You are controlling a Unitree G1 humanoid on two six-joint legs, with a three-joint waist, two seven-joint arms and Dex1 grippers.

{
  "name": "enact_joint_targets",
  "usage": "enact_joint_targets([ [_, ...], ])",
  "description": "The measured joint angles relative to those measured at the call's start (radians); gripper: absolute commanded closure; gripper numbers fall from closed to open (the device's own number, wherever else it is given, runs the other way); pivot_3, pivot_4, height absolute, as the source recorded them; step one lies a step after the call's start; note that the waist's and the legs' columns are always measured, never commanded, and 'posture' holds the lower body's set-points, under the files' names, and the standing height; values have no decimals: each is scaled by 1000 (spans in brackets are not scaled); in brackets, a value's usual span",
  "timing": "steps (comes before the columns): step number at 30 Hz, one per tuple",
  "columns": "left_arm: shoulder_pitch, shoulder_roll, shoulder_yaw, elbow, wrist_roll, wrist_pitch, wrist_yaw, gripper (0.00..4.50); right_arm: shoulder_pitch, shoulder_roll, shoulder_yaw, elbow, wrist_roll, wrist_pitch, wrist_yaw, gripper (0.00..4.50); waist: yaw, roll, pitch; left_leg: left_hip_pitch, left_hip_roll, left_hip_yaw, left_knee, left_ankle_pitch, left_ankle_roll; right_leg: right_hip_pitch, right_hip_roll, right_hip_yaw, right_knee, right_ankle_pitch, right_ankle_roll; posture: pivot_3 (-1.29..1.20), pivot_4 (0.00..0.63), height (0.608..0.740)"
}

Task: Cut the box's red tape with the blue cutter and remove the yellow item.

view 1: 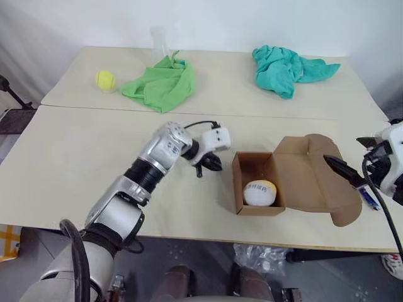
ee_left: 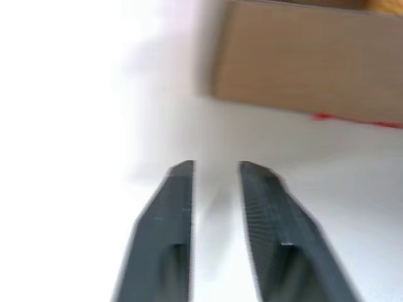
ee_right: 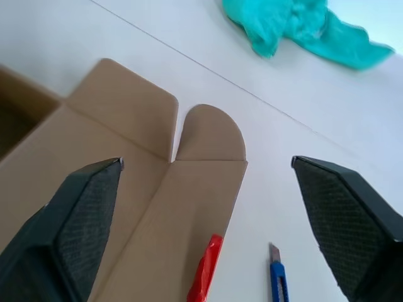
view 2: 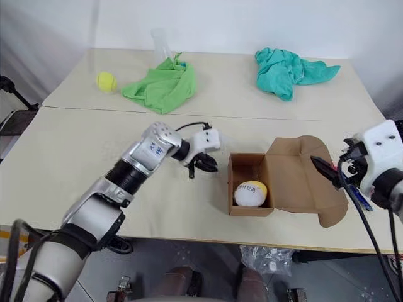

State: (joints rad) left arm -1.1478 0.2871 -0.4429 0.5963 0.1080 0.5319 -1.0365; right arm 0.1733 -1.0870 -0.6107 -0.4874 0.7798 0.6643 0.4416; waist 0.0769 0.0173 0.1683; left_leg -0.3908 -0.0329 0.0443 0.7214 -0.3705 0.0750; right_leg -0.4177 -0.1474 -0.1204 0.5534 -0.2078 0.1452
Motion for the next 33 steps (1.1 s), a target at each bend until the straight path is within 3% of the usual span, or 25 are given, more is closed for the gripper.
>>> enact_joint_targets([
  [4, -74, -30, 40, 6, -19, -8, -13, 1210, 70, 41, -112, -52, 3, -10, 153, 0, 4, -2, 1, 0, -1, 0, 0, -1, 1, 0, 0, 1, -1, 0, 0, 0, 150, 740],
  [8, -104, -87, 31, -118, -66, 6, -106, 38, 112, 71, -201, -148, 84, 15, 269, 0, 1, -2, 2, 0, -2, -1, -1, -1, 2, 0, -1, 1, -1, 0, 0, 0, 150, 740],
  [15, -77, -123, -94, -275, -72, -35, -226, 38, 175, 118, -311, -252, 161, 62, 312, 0, -1, -3, 2, 1, 0, 0, -1, 0, -1, 1, -1, 1, -2, 1, 1, 0, 150, 740],
  [24, -7, -167, -224, -265, -11, -151, -246, 38, 297, 256, -370, -386, 155, 66, 235, 0, 4, -1, 2, 2, 0, 0, -1, 0, -1, 1, -1, 3, -1, 0, 1, 0, 150, 740],
  [27, -3, -185, -247, -233, 14, -183, -240, 653, 325, 276, -384, -408, 155, 62, 221, 0, 3, -1, 2, 3, 0, 0, -1, 0, -1, 1, -1, 4, -1, 0, 1, 0, 150, 740],
  [33, 9, -212, -247, -179, 25, -210, -225, 2476, 351, 285, -414, -431, 166, 51, 207, 0, 3, -1, 2, 3, 0, 0, -1, 0, 0, 1, -1, 4, -1, 0, 1, 0, 150, 740],
])
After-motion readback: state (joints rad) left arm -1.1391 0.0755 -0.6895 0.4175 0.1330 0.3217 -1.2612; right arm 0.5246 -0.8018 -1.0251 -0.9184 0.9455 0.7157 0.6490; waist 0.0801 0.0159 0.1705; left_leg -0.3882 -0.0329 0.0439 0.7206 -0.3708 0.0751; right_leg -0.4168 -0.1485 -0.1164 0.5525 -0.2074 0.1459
